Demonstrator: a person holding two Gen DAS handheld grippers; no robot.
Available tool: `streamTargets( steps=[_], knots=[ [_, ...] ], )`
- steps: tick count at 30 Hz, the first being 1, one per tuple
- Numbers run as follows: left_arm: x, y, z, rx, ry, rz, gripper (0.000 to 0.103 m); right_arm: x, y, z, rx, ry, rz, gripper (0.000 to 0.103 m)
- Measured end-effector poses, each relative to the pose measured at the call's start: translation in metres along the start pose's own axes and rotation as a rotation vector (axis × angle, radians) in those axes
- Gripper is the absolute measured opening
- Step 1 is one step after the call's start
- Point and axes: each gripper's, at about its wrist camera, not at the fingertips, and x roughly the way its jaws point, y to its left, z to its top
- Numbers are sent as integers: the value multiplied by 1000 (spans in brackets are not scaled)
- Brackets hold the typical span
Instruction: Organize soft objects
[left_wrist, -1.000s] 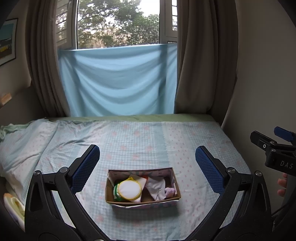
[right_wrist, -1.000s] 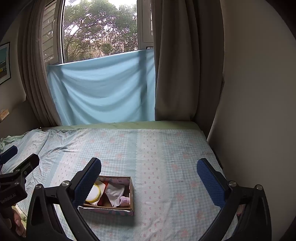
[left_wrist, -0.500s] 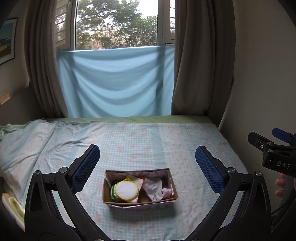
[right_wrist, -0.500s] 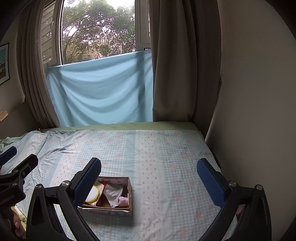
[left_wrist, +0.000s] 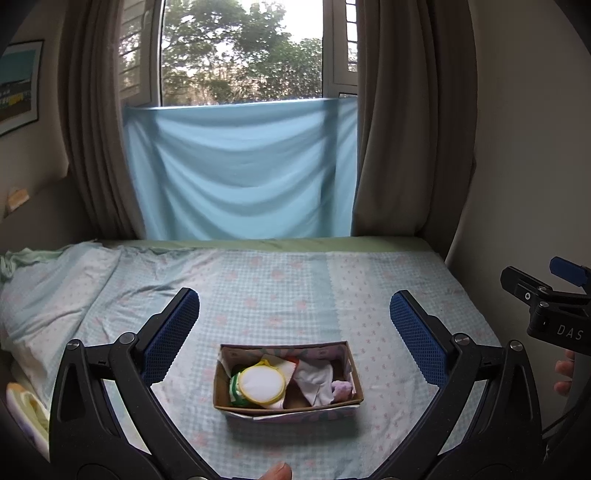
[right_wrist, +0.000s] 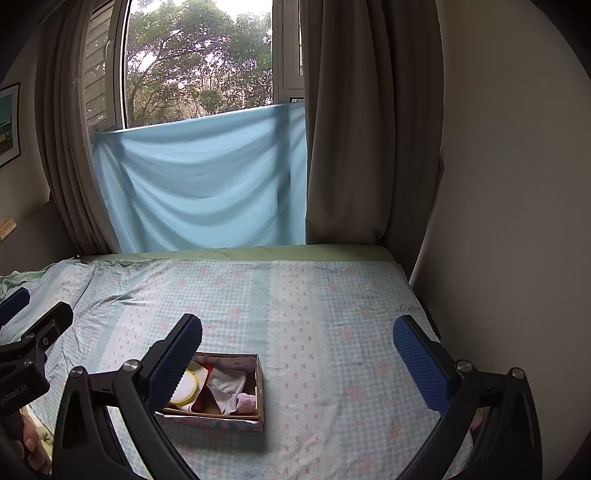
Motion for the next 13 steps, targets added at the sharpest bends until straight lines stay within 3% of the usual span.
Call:
streamTargets(
  steps=[8, 13],
  knots=[
    [7, 0, 2, 23, -16, -9, 103, 12, 4, 0, -6, 19, 0, 103],
    [33, -2, -2, 33, 36, 0, 103, 41, 8, -4, -8, 79, 6, 103]
  ],
)
